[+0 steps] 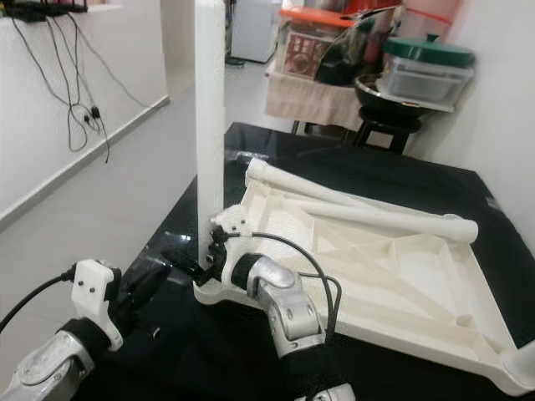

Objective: Building children table

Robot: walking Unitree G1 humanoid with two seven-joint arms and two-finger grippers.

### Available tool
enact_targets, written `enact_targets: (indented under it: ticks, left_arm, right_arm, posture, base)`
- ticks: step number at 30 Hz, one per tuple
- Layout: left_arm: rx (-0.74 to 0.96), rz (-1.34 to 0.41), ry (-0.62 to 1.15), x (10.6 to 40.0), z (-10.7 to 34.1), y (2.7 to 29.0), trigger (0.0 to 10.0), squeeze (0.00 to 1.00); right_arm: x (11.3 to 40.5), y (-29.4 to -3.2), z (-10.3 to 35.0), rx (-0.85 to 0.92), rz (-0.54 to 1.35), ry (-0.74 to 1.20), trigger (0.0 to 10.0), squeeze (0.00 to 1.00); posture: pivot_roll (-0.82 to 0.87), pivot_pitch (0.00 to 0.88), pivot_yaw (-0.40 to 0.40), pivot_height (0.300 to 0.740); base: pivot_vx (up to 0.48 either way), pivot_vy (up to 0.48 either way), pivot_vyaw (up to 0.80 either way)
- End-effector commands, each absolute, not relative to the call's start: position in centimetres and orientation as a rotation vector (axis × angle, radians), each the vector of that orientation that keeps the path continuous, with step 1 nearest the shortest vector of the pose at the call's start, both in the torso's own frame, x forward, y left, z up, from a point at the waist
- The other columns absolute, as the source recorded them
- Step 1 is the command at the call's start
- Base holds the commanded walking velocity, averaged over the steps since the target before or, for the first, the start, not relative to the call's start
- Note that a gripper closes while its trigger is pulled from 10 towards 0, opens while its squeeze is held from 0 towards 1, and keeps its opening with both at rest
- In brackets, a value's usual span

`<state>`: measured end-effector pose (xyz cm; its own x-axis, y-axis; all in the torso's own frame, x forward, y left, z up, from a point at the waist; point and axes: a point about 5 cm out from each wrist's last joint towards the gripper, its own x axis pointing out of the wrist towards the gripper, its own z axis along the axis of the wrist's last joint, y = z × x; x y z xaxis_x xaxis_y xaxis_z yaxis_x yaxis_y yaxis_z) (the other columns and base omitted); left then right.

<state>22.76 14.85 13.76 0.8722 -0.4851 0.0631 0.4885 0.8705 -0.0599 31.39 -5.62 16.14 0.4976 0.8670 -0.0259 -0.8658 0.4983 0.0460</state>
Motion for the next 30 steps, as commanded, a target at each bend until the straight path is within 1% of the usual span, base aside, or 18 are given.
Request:
enact_targets:
  ticks: [1, 2, 3, 4, 5, 10, 11, 16, 17, 24, 27, 29, 30]
  left_arm:
    - [-0.082, -0.511, -0.034, 22.8, 13.5, 14.7, 10.0, 0.00]
    - [-0.082, -0.511, -0.034, 22.8, 13.5, 14.7, 10.0, 0.00]
    - [-0.081, -0.510, -0.033, 22.8, 13.4, 14.7, 10.0, 0.00]
    - [-0.081, -0.510, -0.033, 22.8, 13.4, 14.7, 10.0, 0.00]
    - [-0.080, -0.510, -0.031, 22.8, 13.4, 14.7, 10.0, 0.00]
    - [-0.078, -0.509, -0.028, 22.7, 13.3, 14.7, 10.0, 0.00]
    - [-0.077, -0.508, -0.027, 22.7, 13.3, 14.8, 10.0, 0.00]
    - [-0.076, -0.507, -0.026, 22.6, 13.3, 14.8, 10.0, 0.00]
    - [-0.069, -0.499, -0.023, 22.4, 13.3, 14.8, 10.0, 0.00]
    - [-0.057, -0.487, -0.001, 21.7, 13.1, 14.8, 10.0, 0.00]
    - [-0.025, -0.511, 0.037, 21.1, 12.7, 14.5, 10.0, 0.00]
    - [-0.025, -0.511, 0.037, 21.1, 12.7, 14.5, 10.0, 0.00]
    - [-0.010, -0.526, 0.049, 20.9, 12.6, 14.4, 10.0, 0.00]
  right_arm:
    - [31.8, -5.6, 17.3, -0.017, 1.244, 0.002, 10.0, 0.00]
    - [31.8, -5.6, 17.3, -0.017, 1.244, 0.002, 10.0, 0.00]
    - [32.3, -6.1, 17.8, -0.052, 1.334, 0.003, 10.0, 0.00]
    - [32.3, -6.1, 17.8, -0.052, 1.334, 0.003, 10.0, 0.00]
    - [33.0, -6.6, 18.1, -0.075, 1.387, 0.016, 10.0, 0.00]
    - [34.1, -7.5, 17.9, -0.072, 1.397, 0.073, 10.0, 0.00]
    - [34.4, -7.7, 17.7, -0.060, 1.392, 0.091, 5.5, 0.00]
    - [34.6, -8.0, 17.5, -0.048, 1.380, 0.104, 5.5, 0.00]
    - [34.8, -8.3, 17.2, -0.038, 1.353, 0.115, 0.0, 0.00]
    - [35.1, -9.0, 16.4, -0.030, 1.294, 0.130, 0.0, 0.00]
    - [35.0, -10.0, 15.3, -0.064, 1.249, 0.142, 0.0, 0.00]
    - [35.0, -10.0, 15.3, -0.064, 1.249, 0.142, 0.0, 0.00]
    - [35.0, -10.6, 15.1, -0.084, 1.213, 0.139, 0.0, 0.00]
  posture:
    - [0.12, 0.000, -0.128, 0.740]
    - [0.12, 0.000, -0.128, 0.740]
    - [0.13, 0.000, -0.127, 0.740]
    - [0.13, 0.000, -0.127, 0.740]
    - [0.13, 0.000, -0.127, 0.740]
    - [0.14, 0.000, -0.128, 0.740]
    - [0.14, 0.000, -0.129, 0.740]
    - [0.15, 0.000, -0.130, 0.740]
    - [0.15, 0.000, -0.126, 0.740]
    - [0.15, 0.000, -0.123, 0.740]
    - [0.14, 0.000, -0.110, 0.740]
    - [0.14, 0.000, -0.110, 0.740]
    - [0.13, 0.000, -0.104, 0.740]
  base:
    - [0.000, 0.000, 0.00]
    - [0.000, 0.000, 0.00]
    - [0.000, 0.000, 0.00]
    - [0.000, 0.000, 0.00]
    - [0.000, 0.000, 0.00]
    - [0.000, 0.000, 0.00]
    - [0.000, 0.000, 0.00]
    - [0.000, 0.000, 0.00]
    - [0.000, 0.000, 0.00]
    - [0.000, 0.000, 0.00]
    - [0.000, 0.000, 0.00]
    - [0.000, 0.000, 0.00]
    - [0.000, 0.000, 0.00]
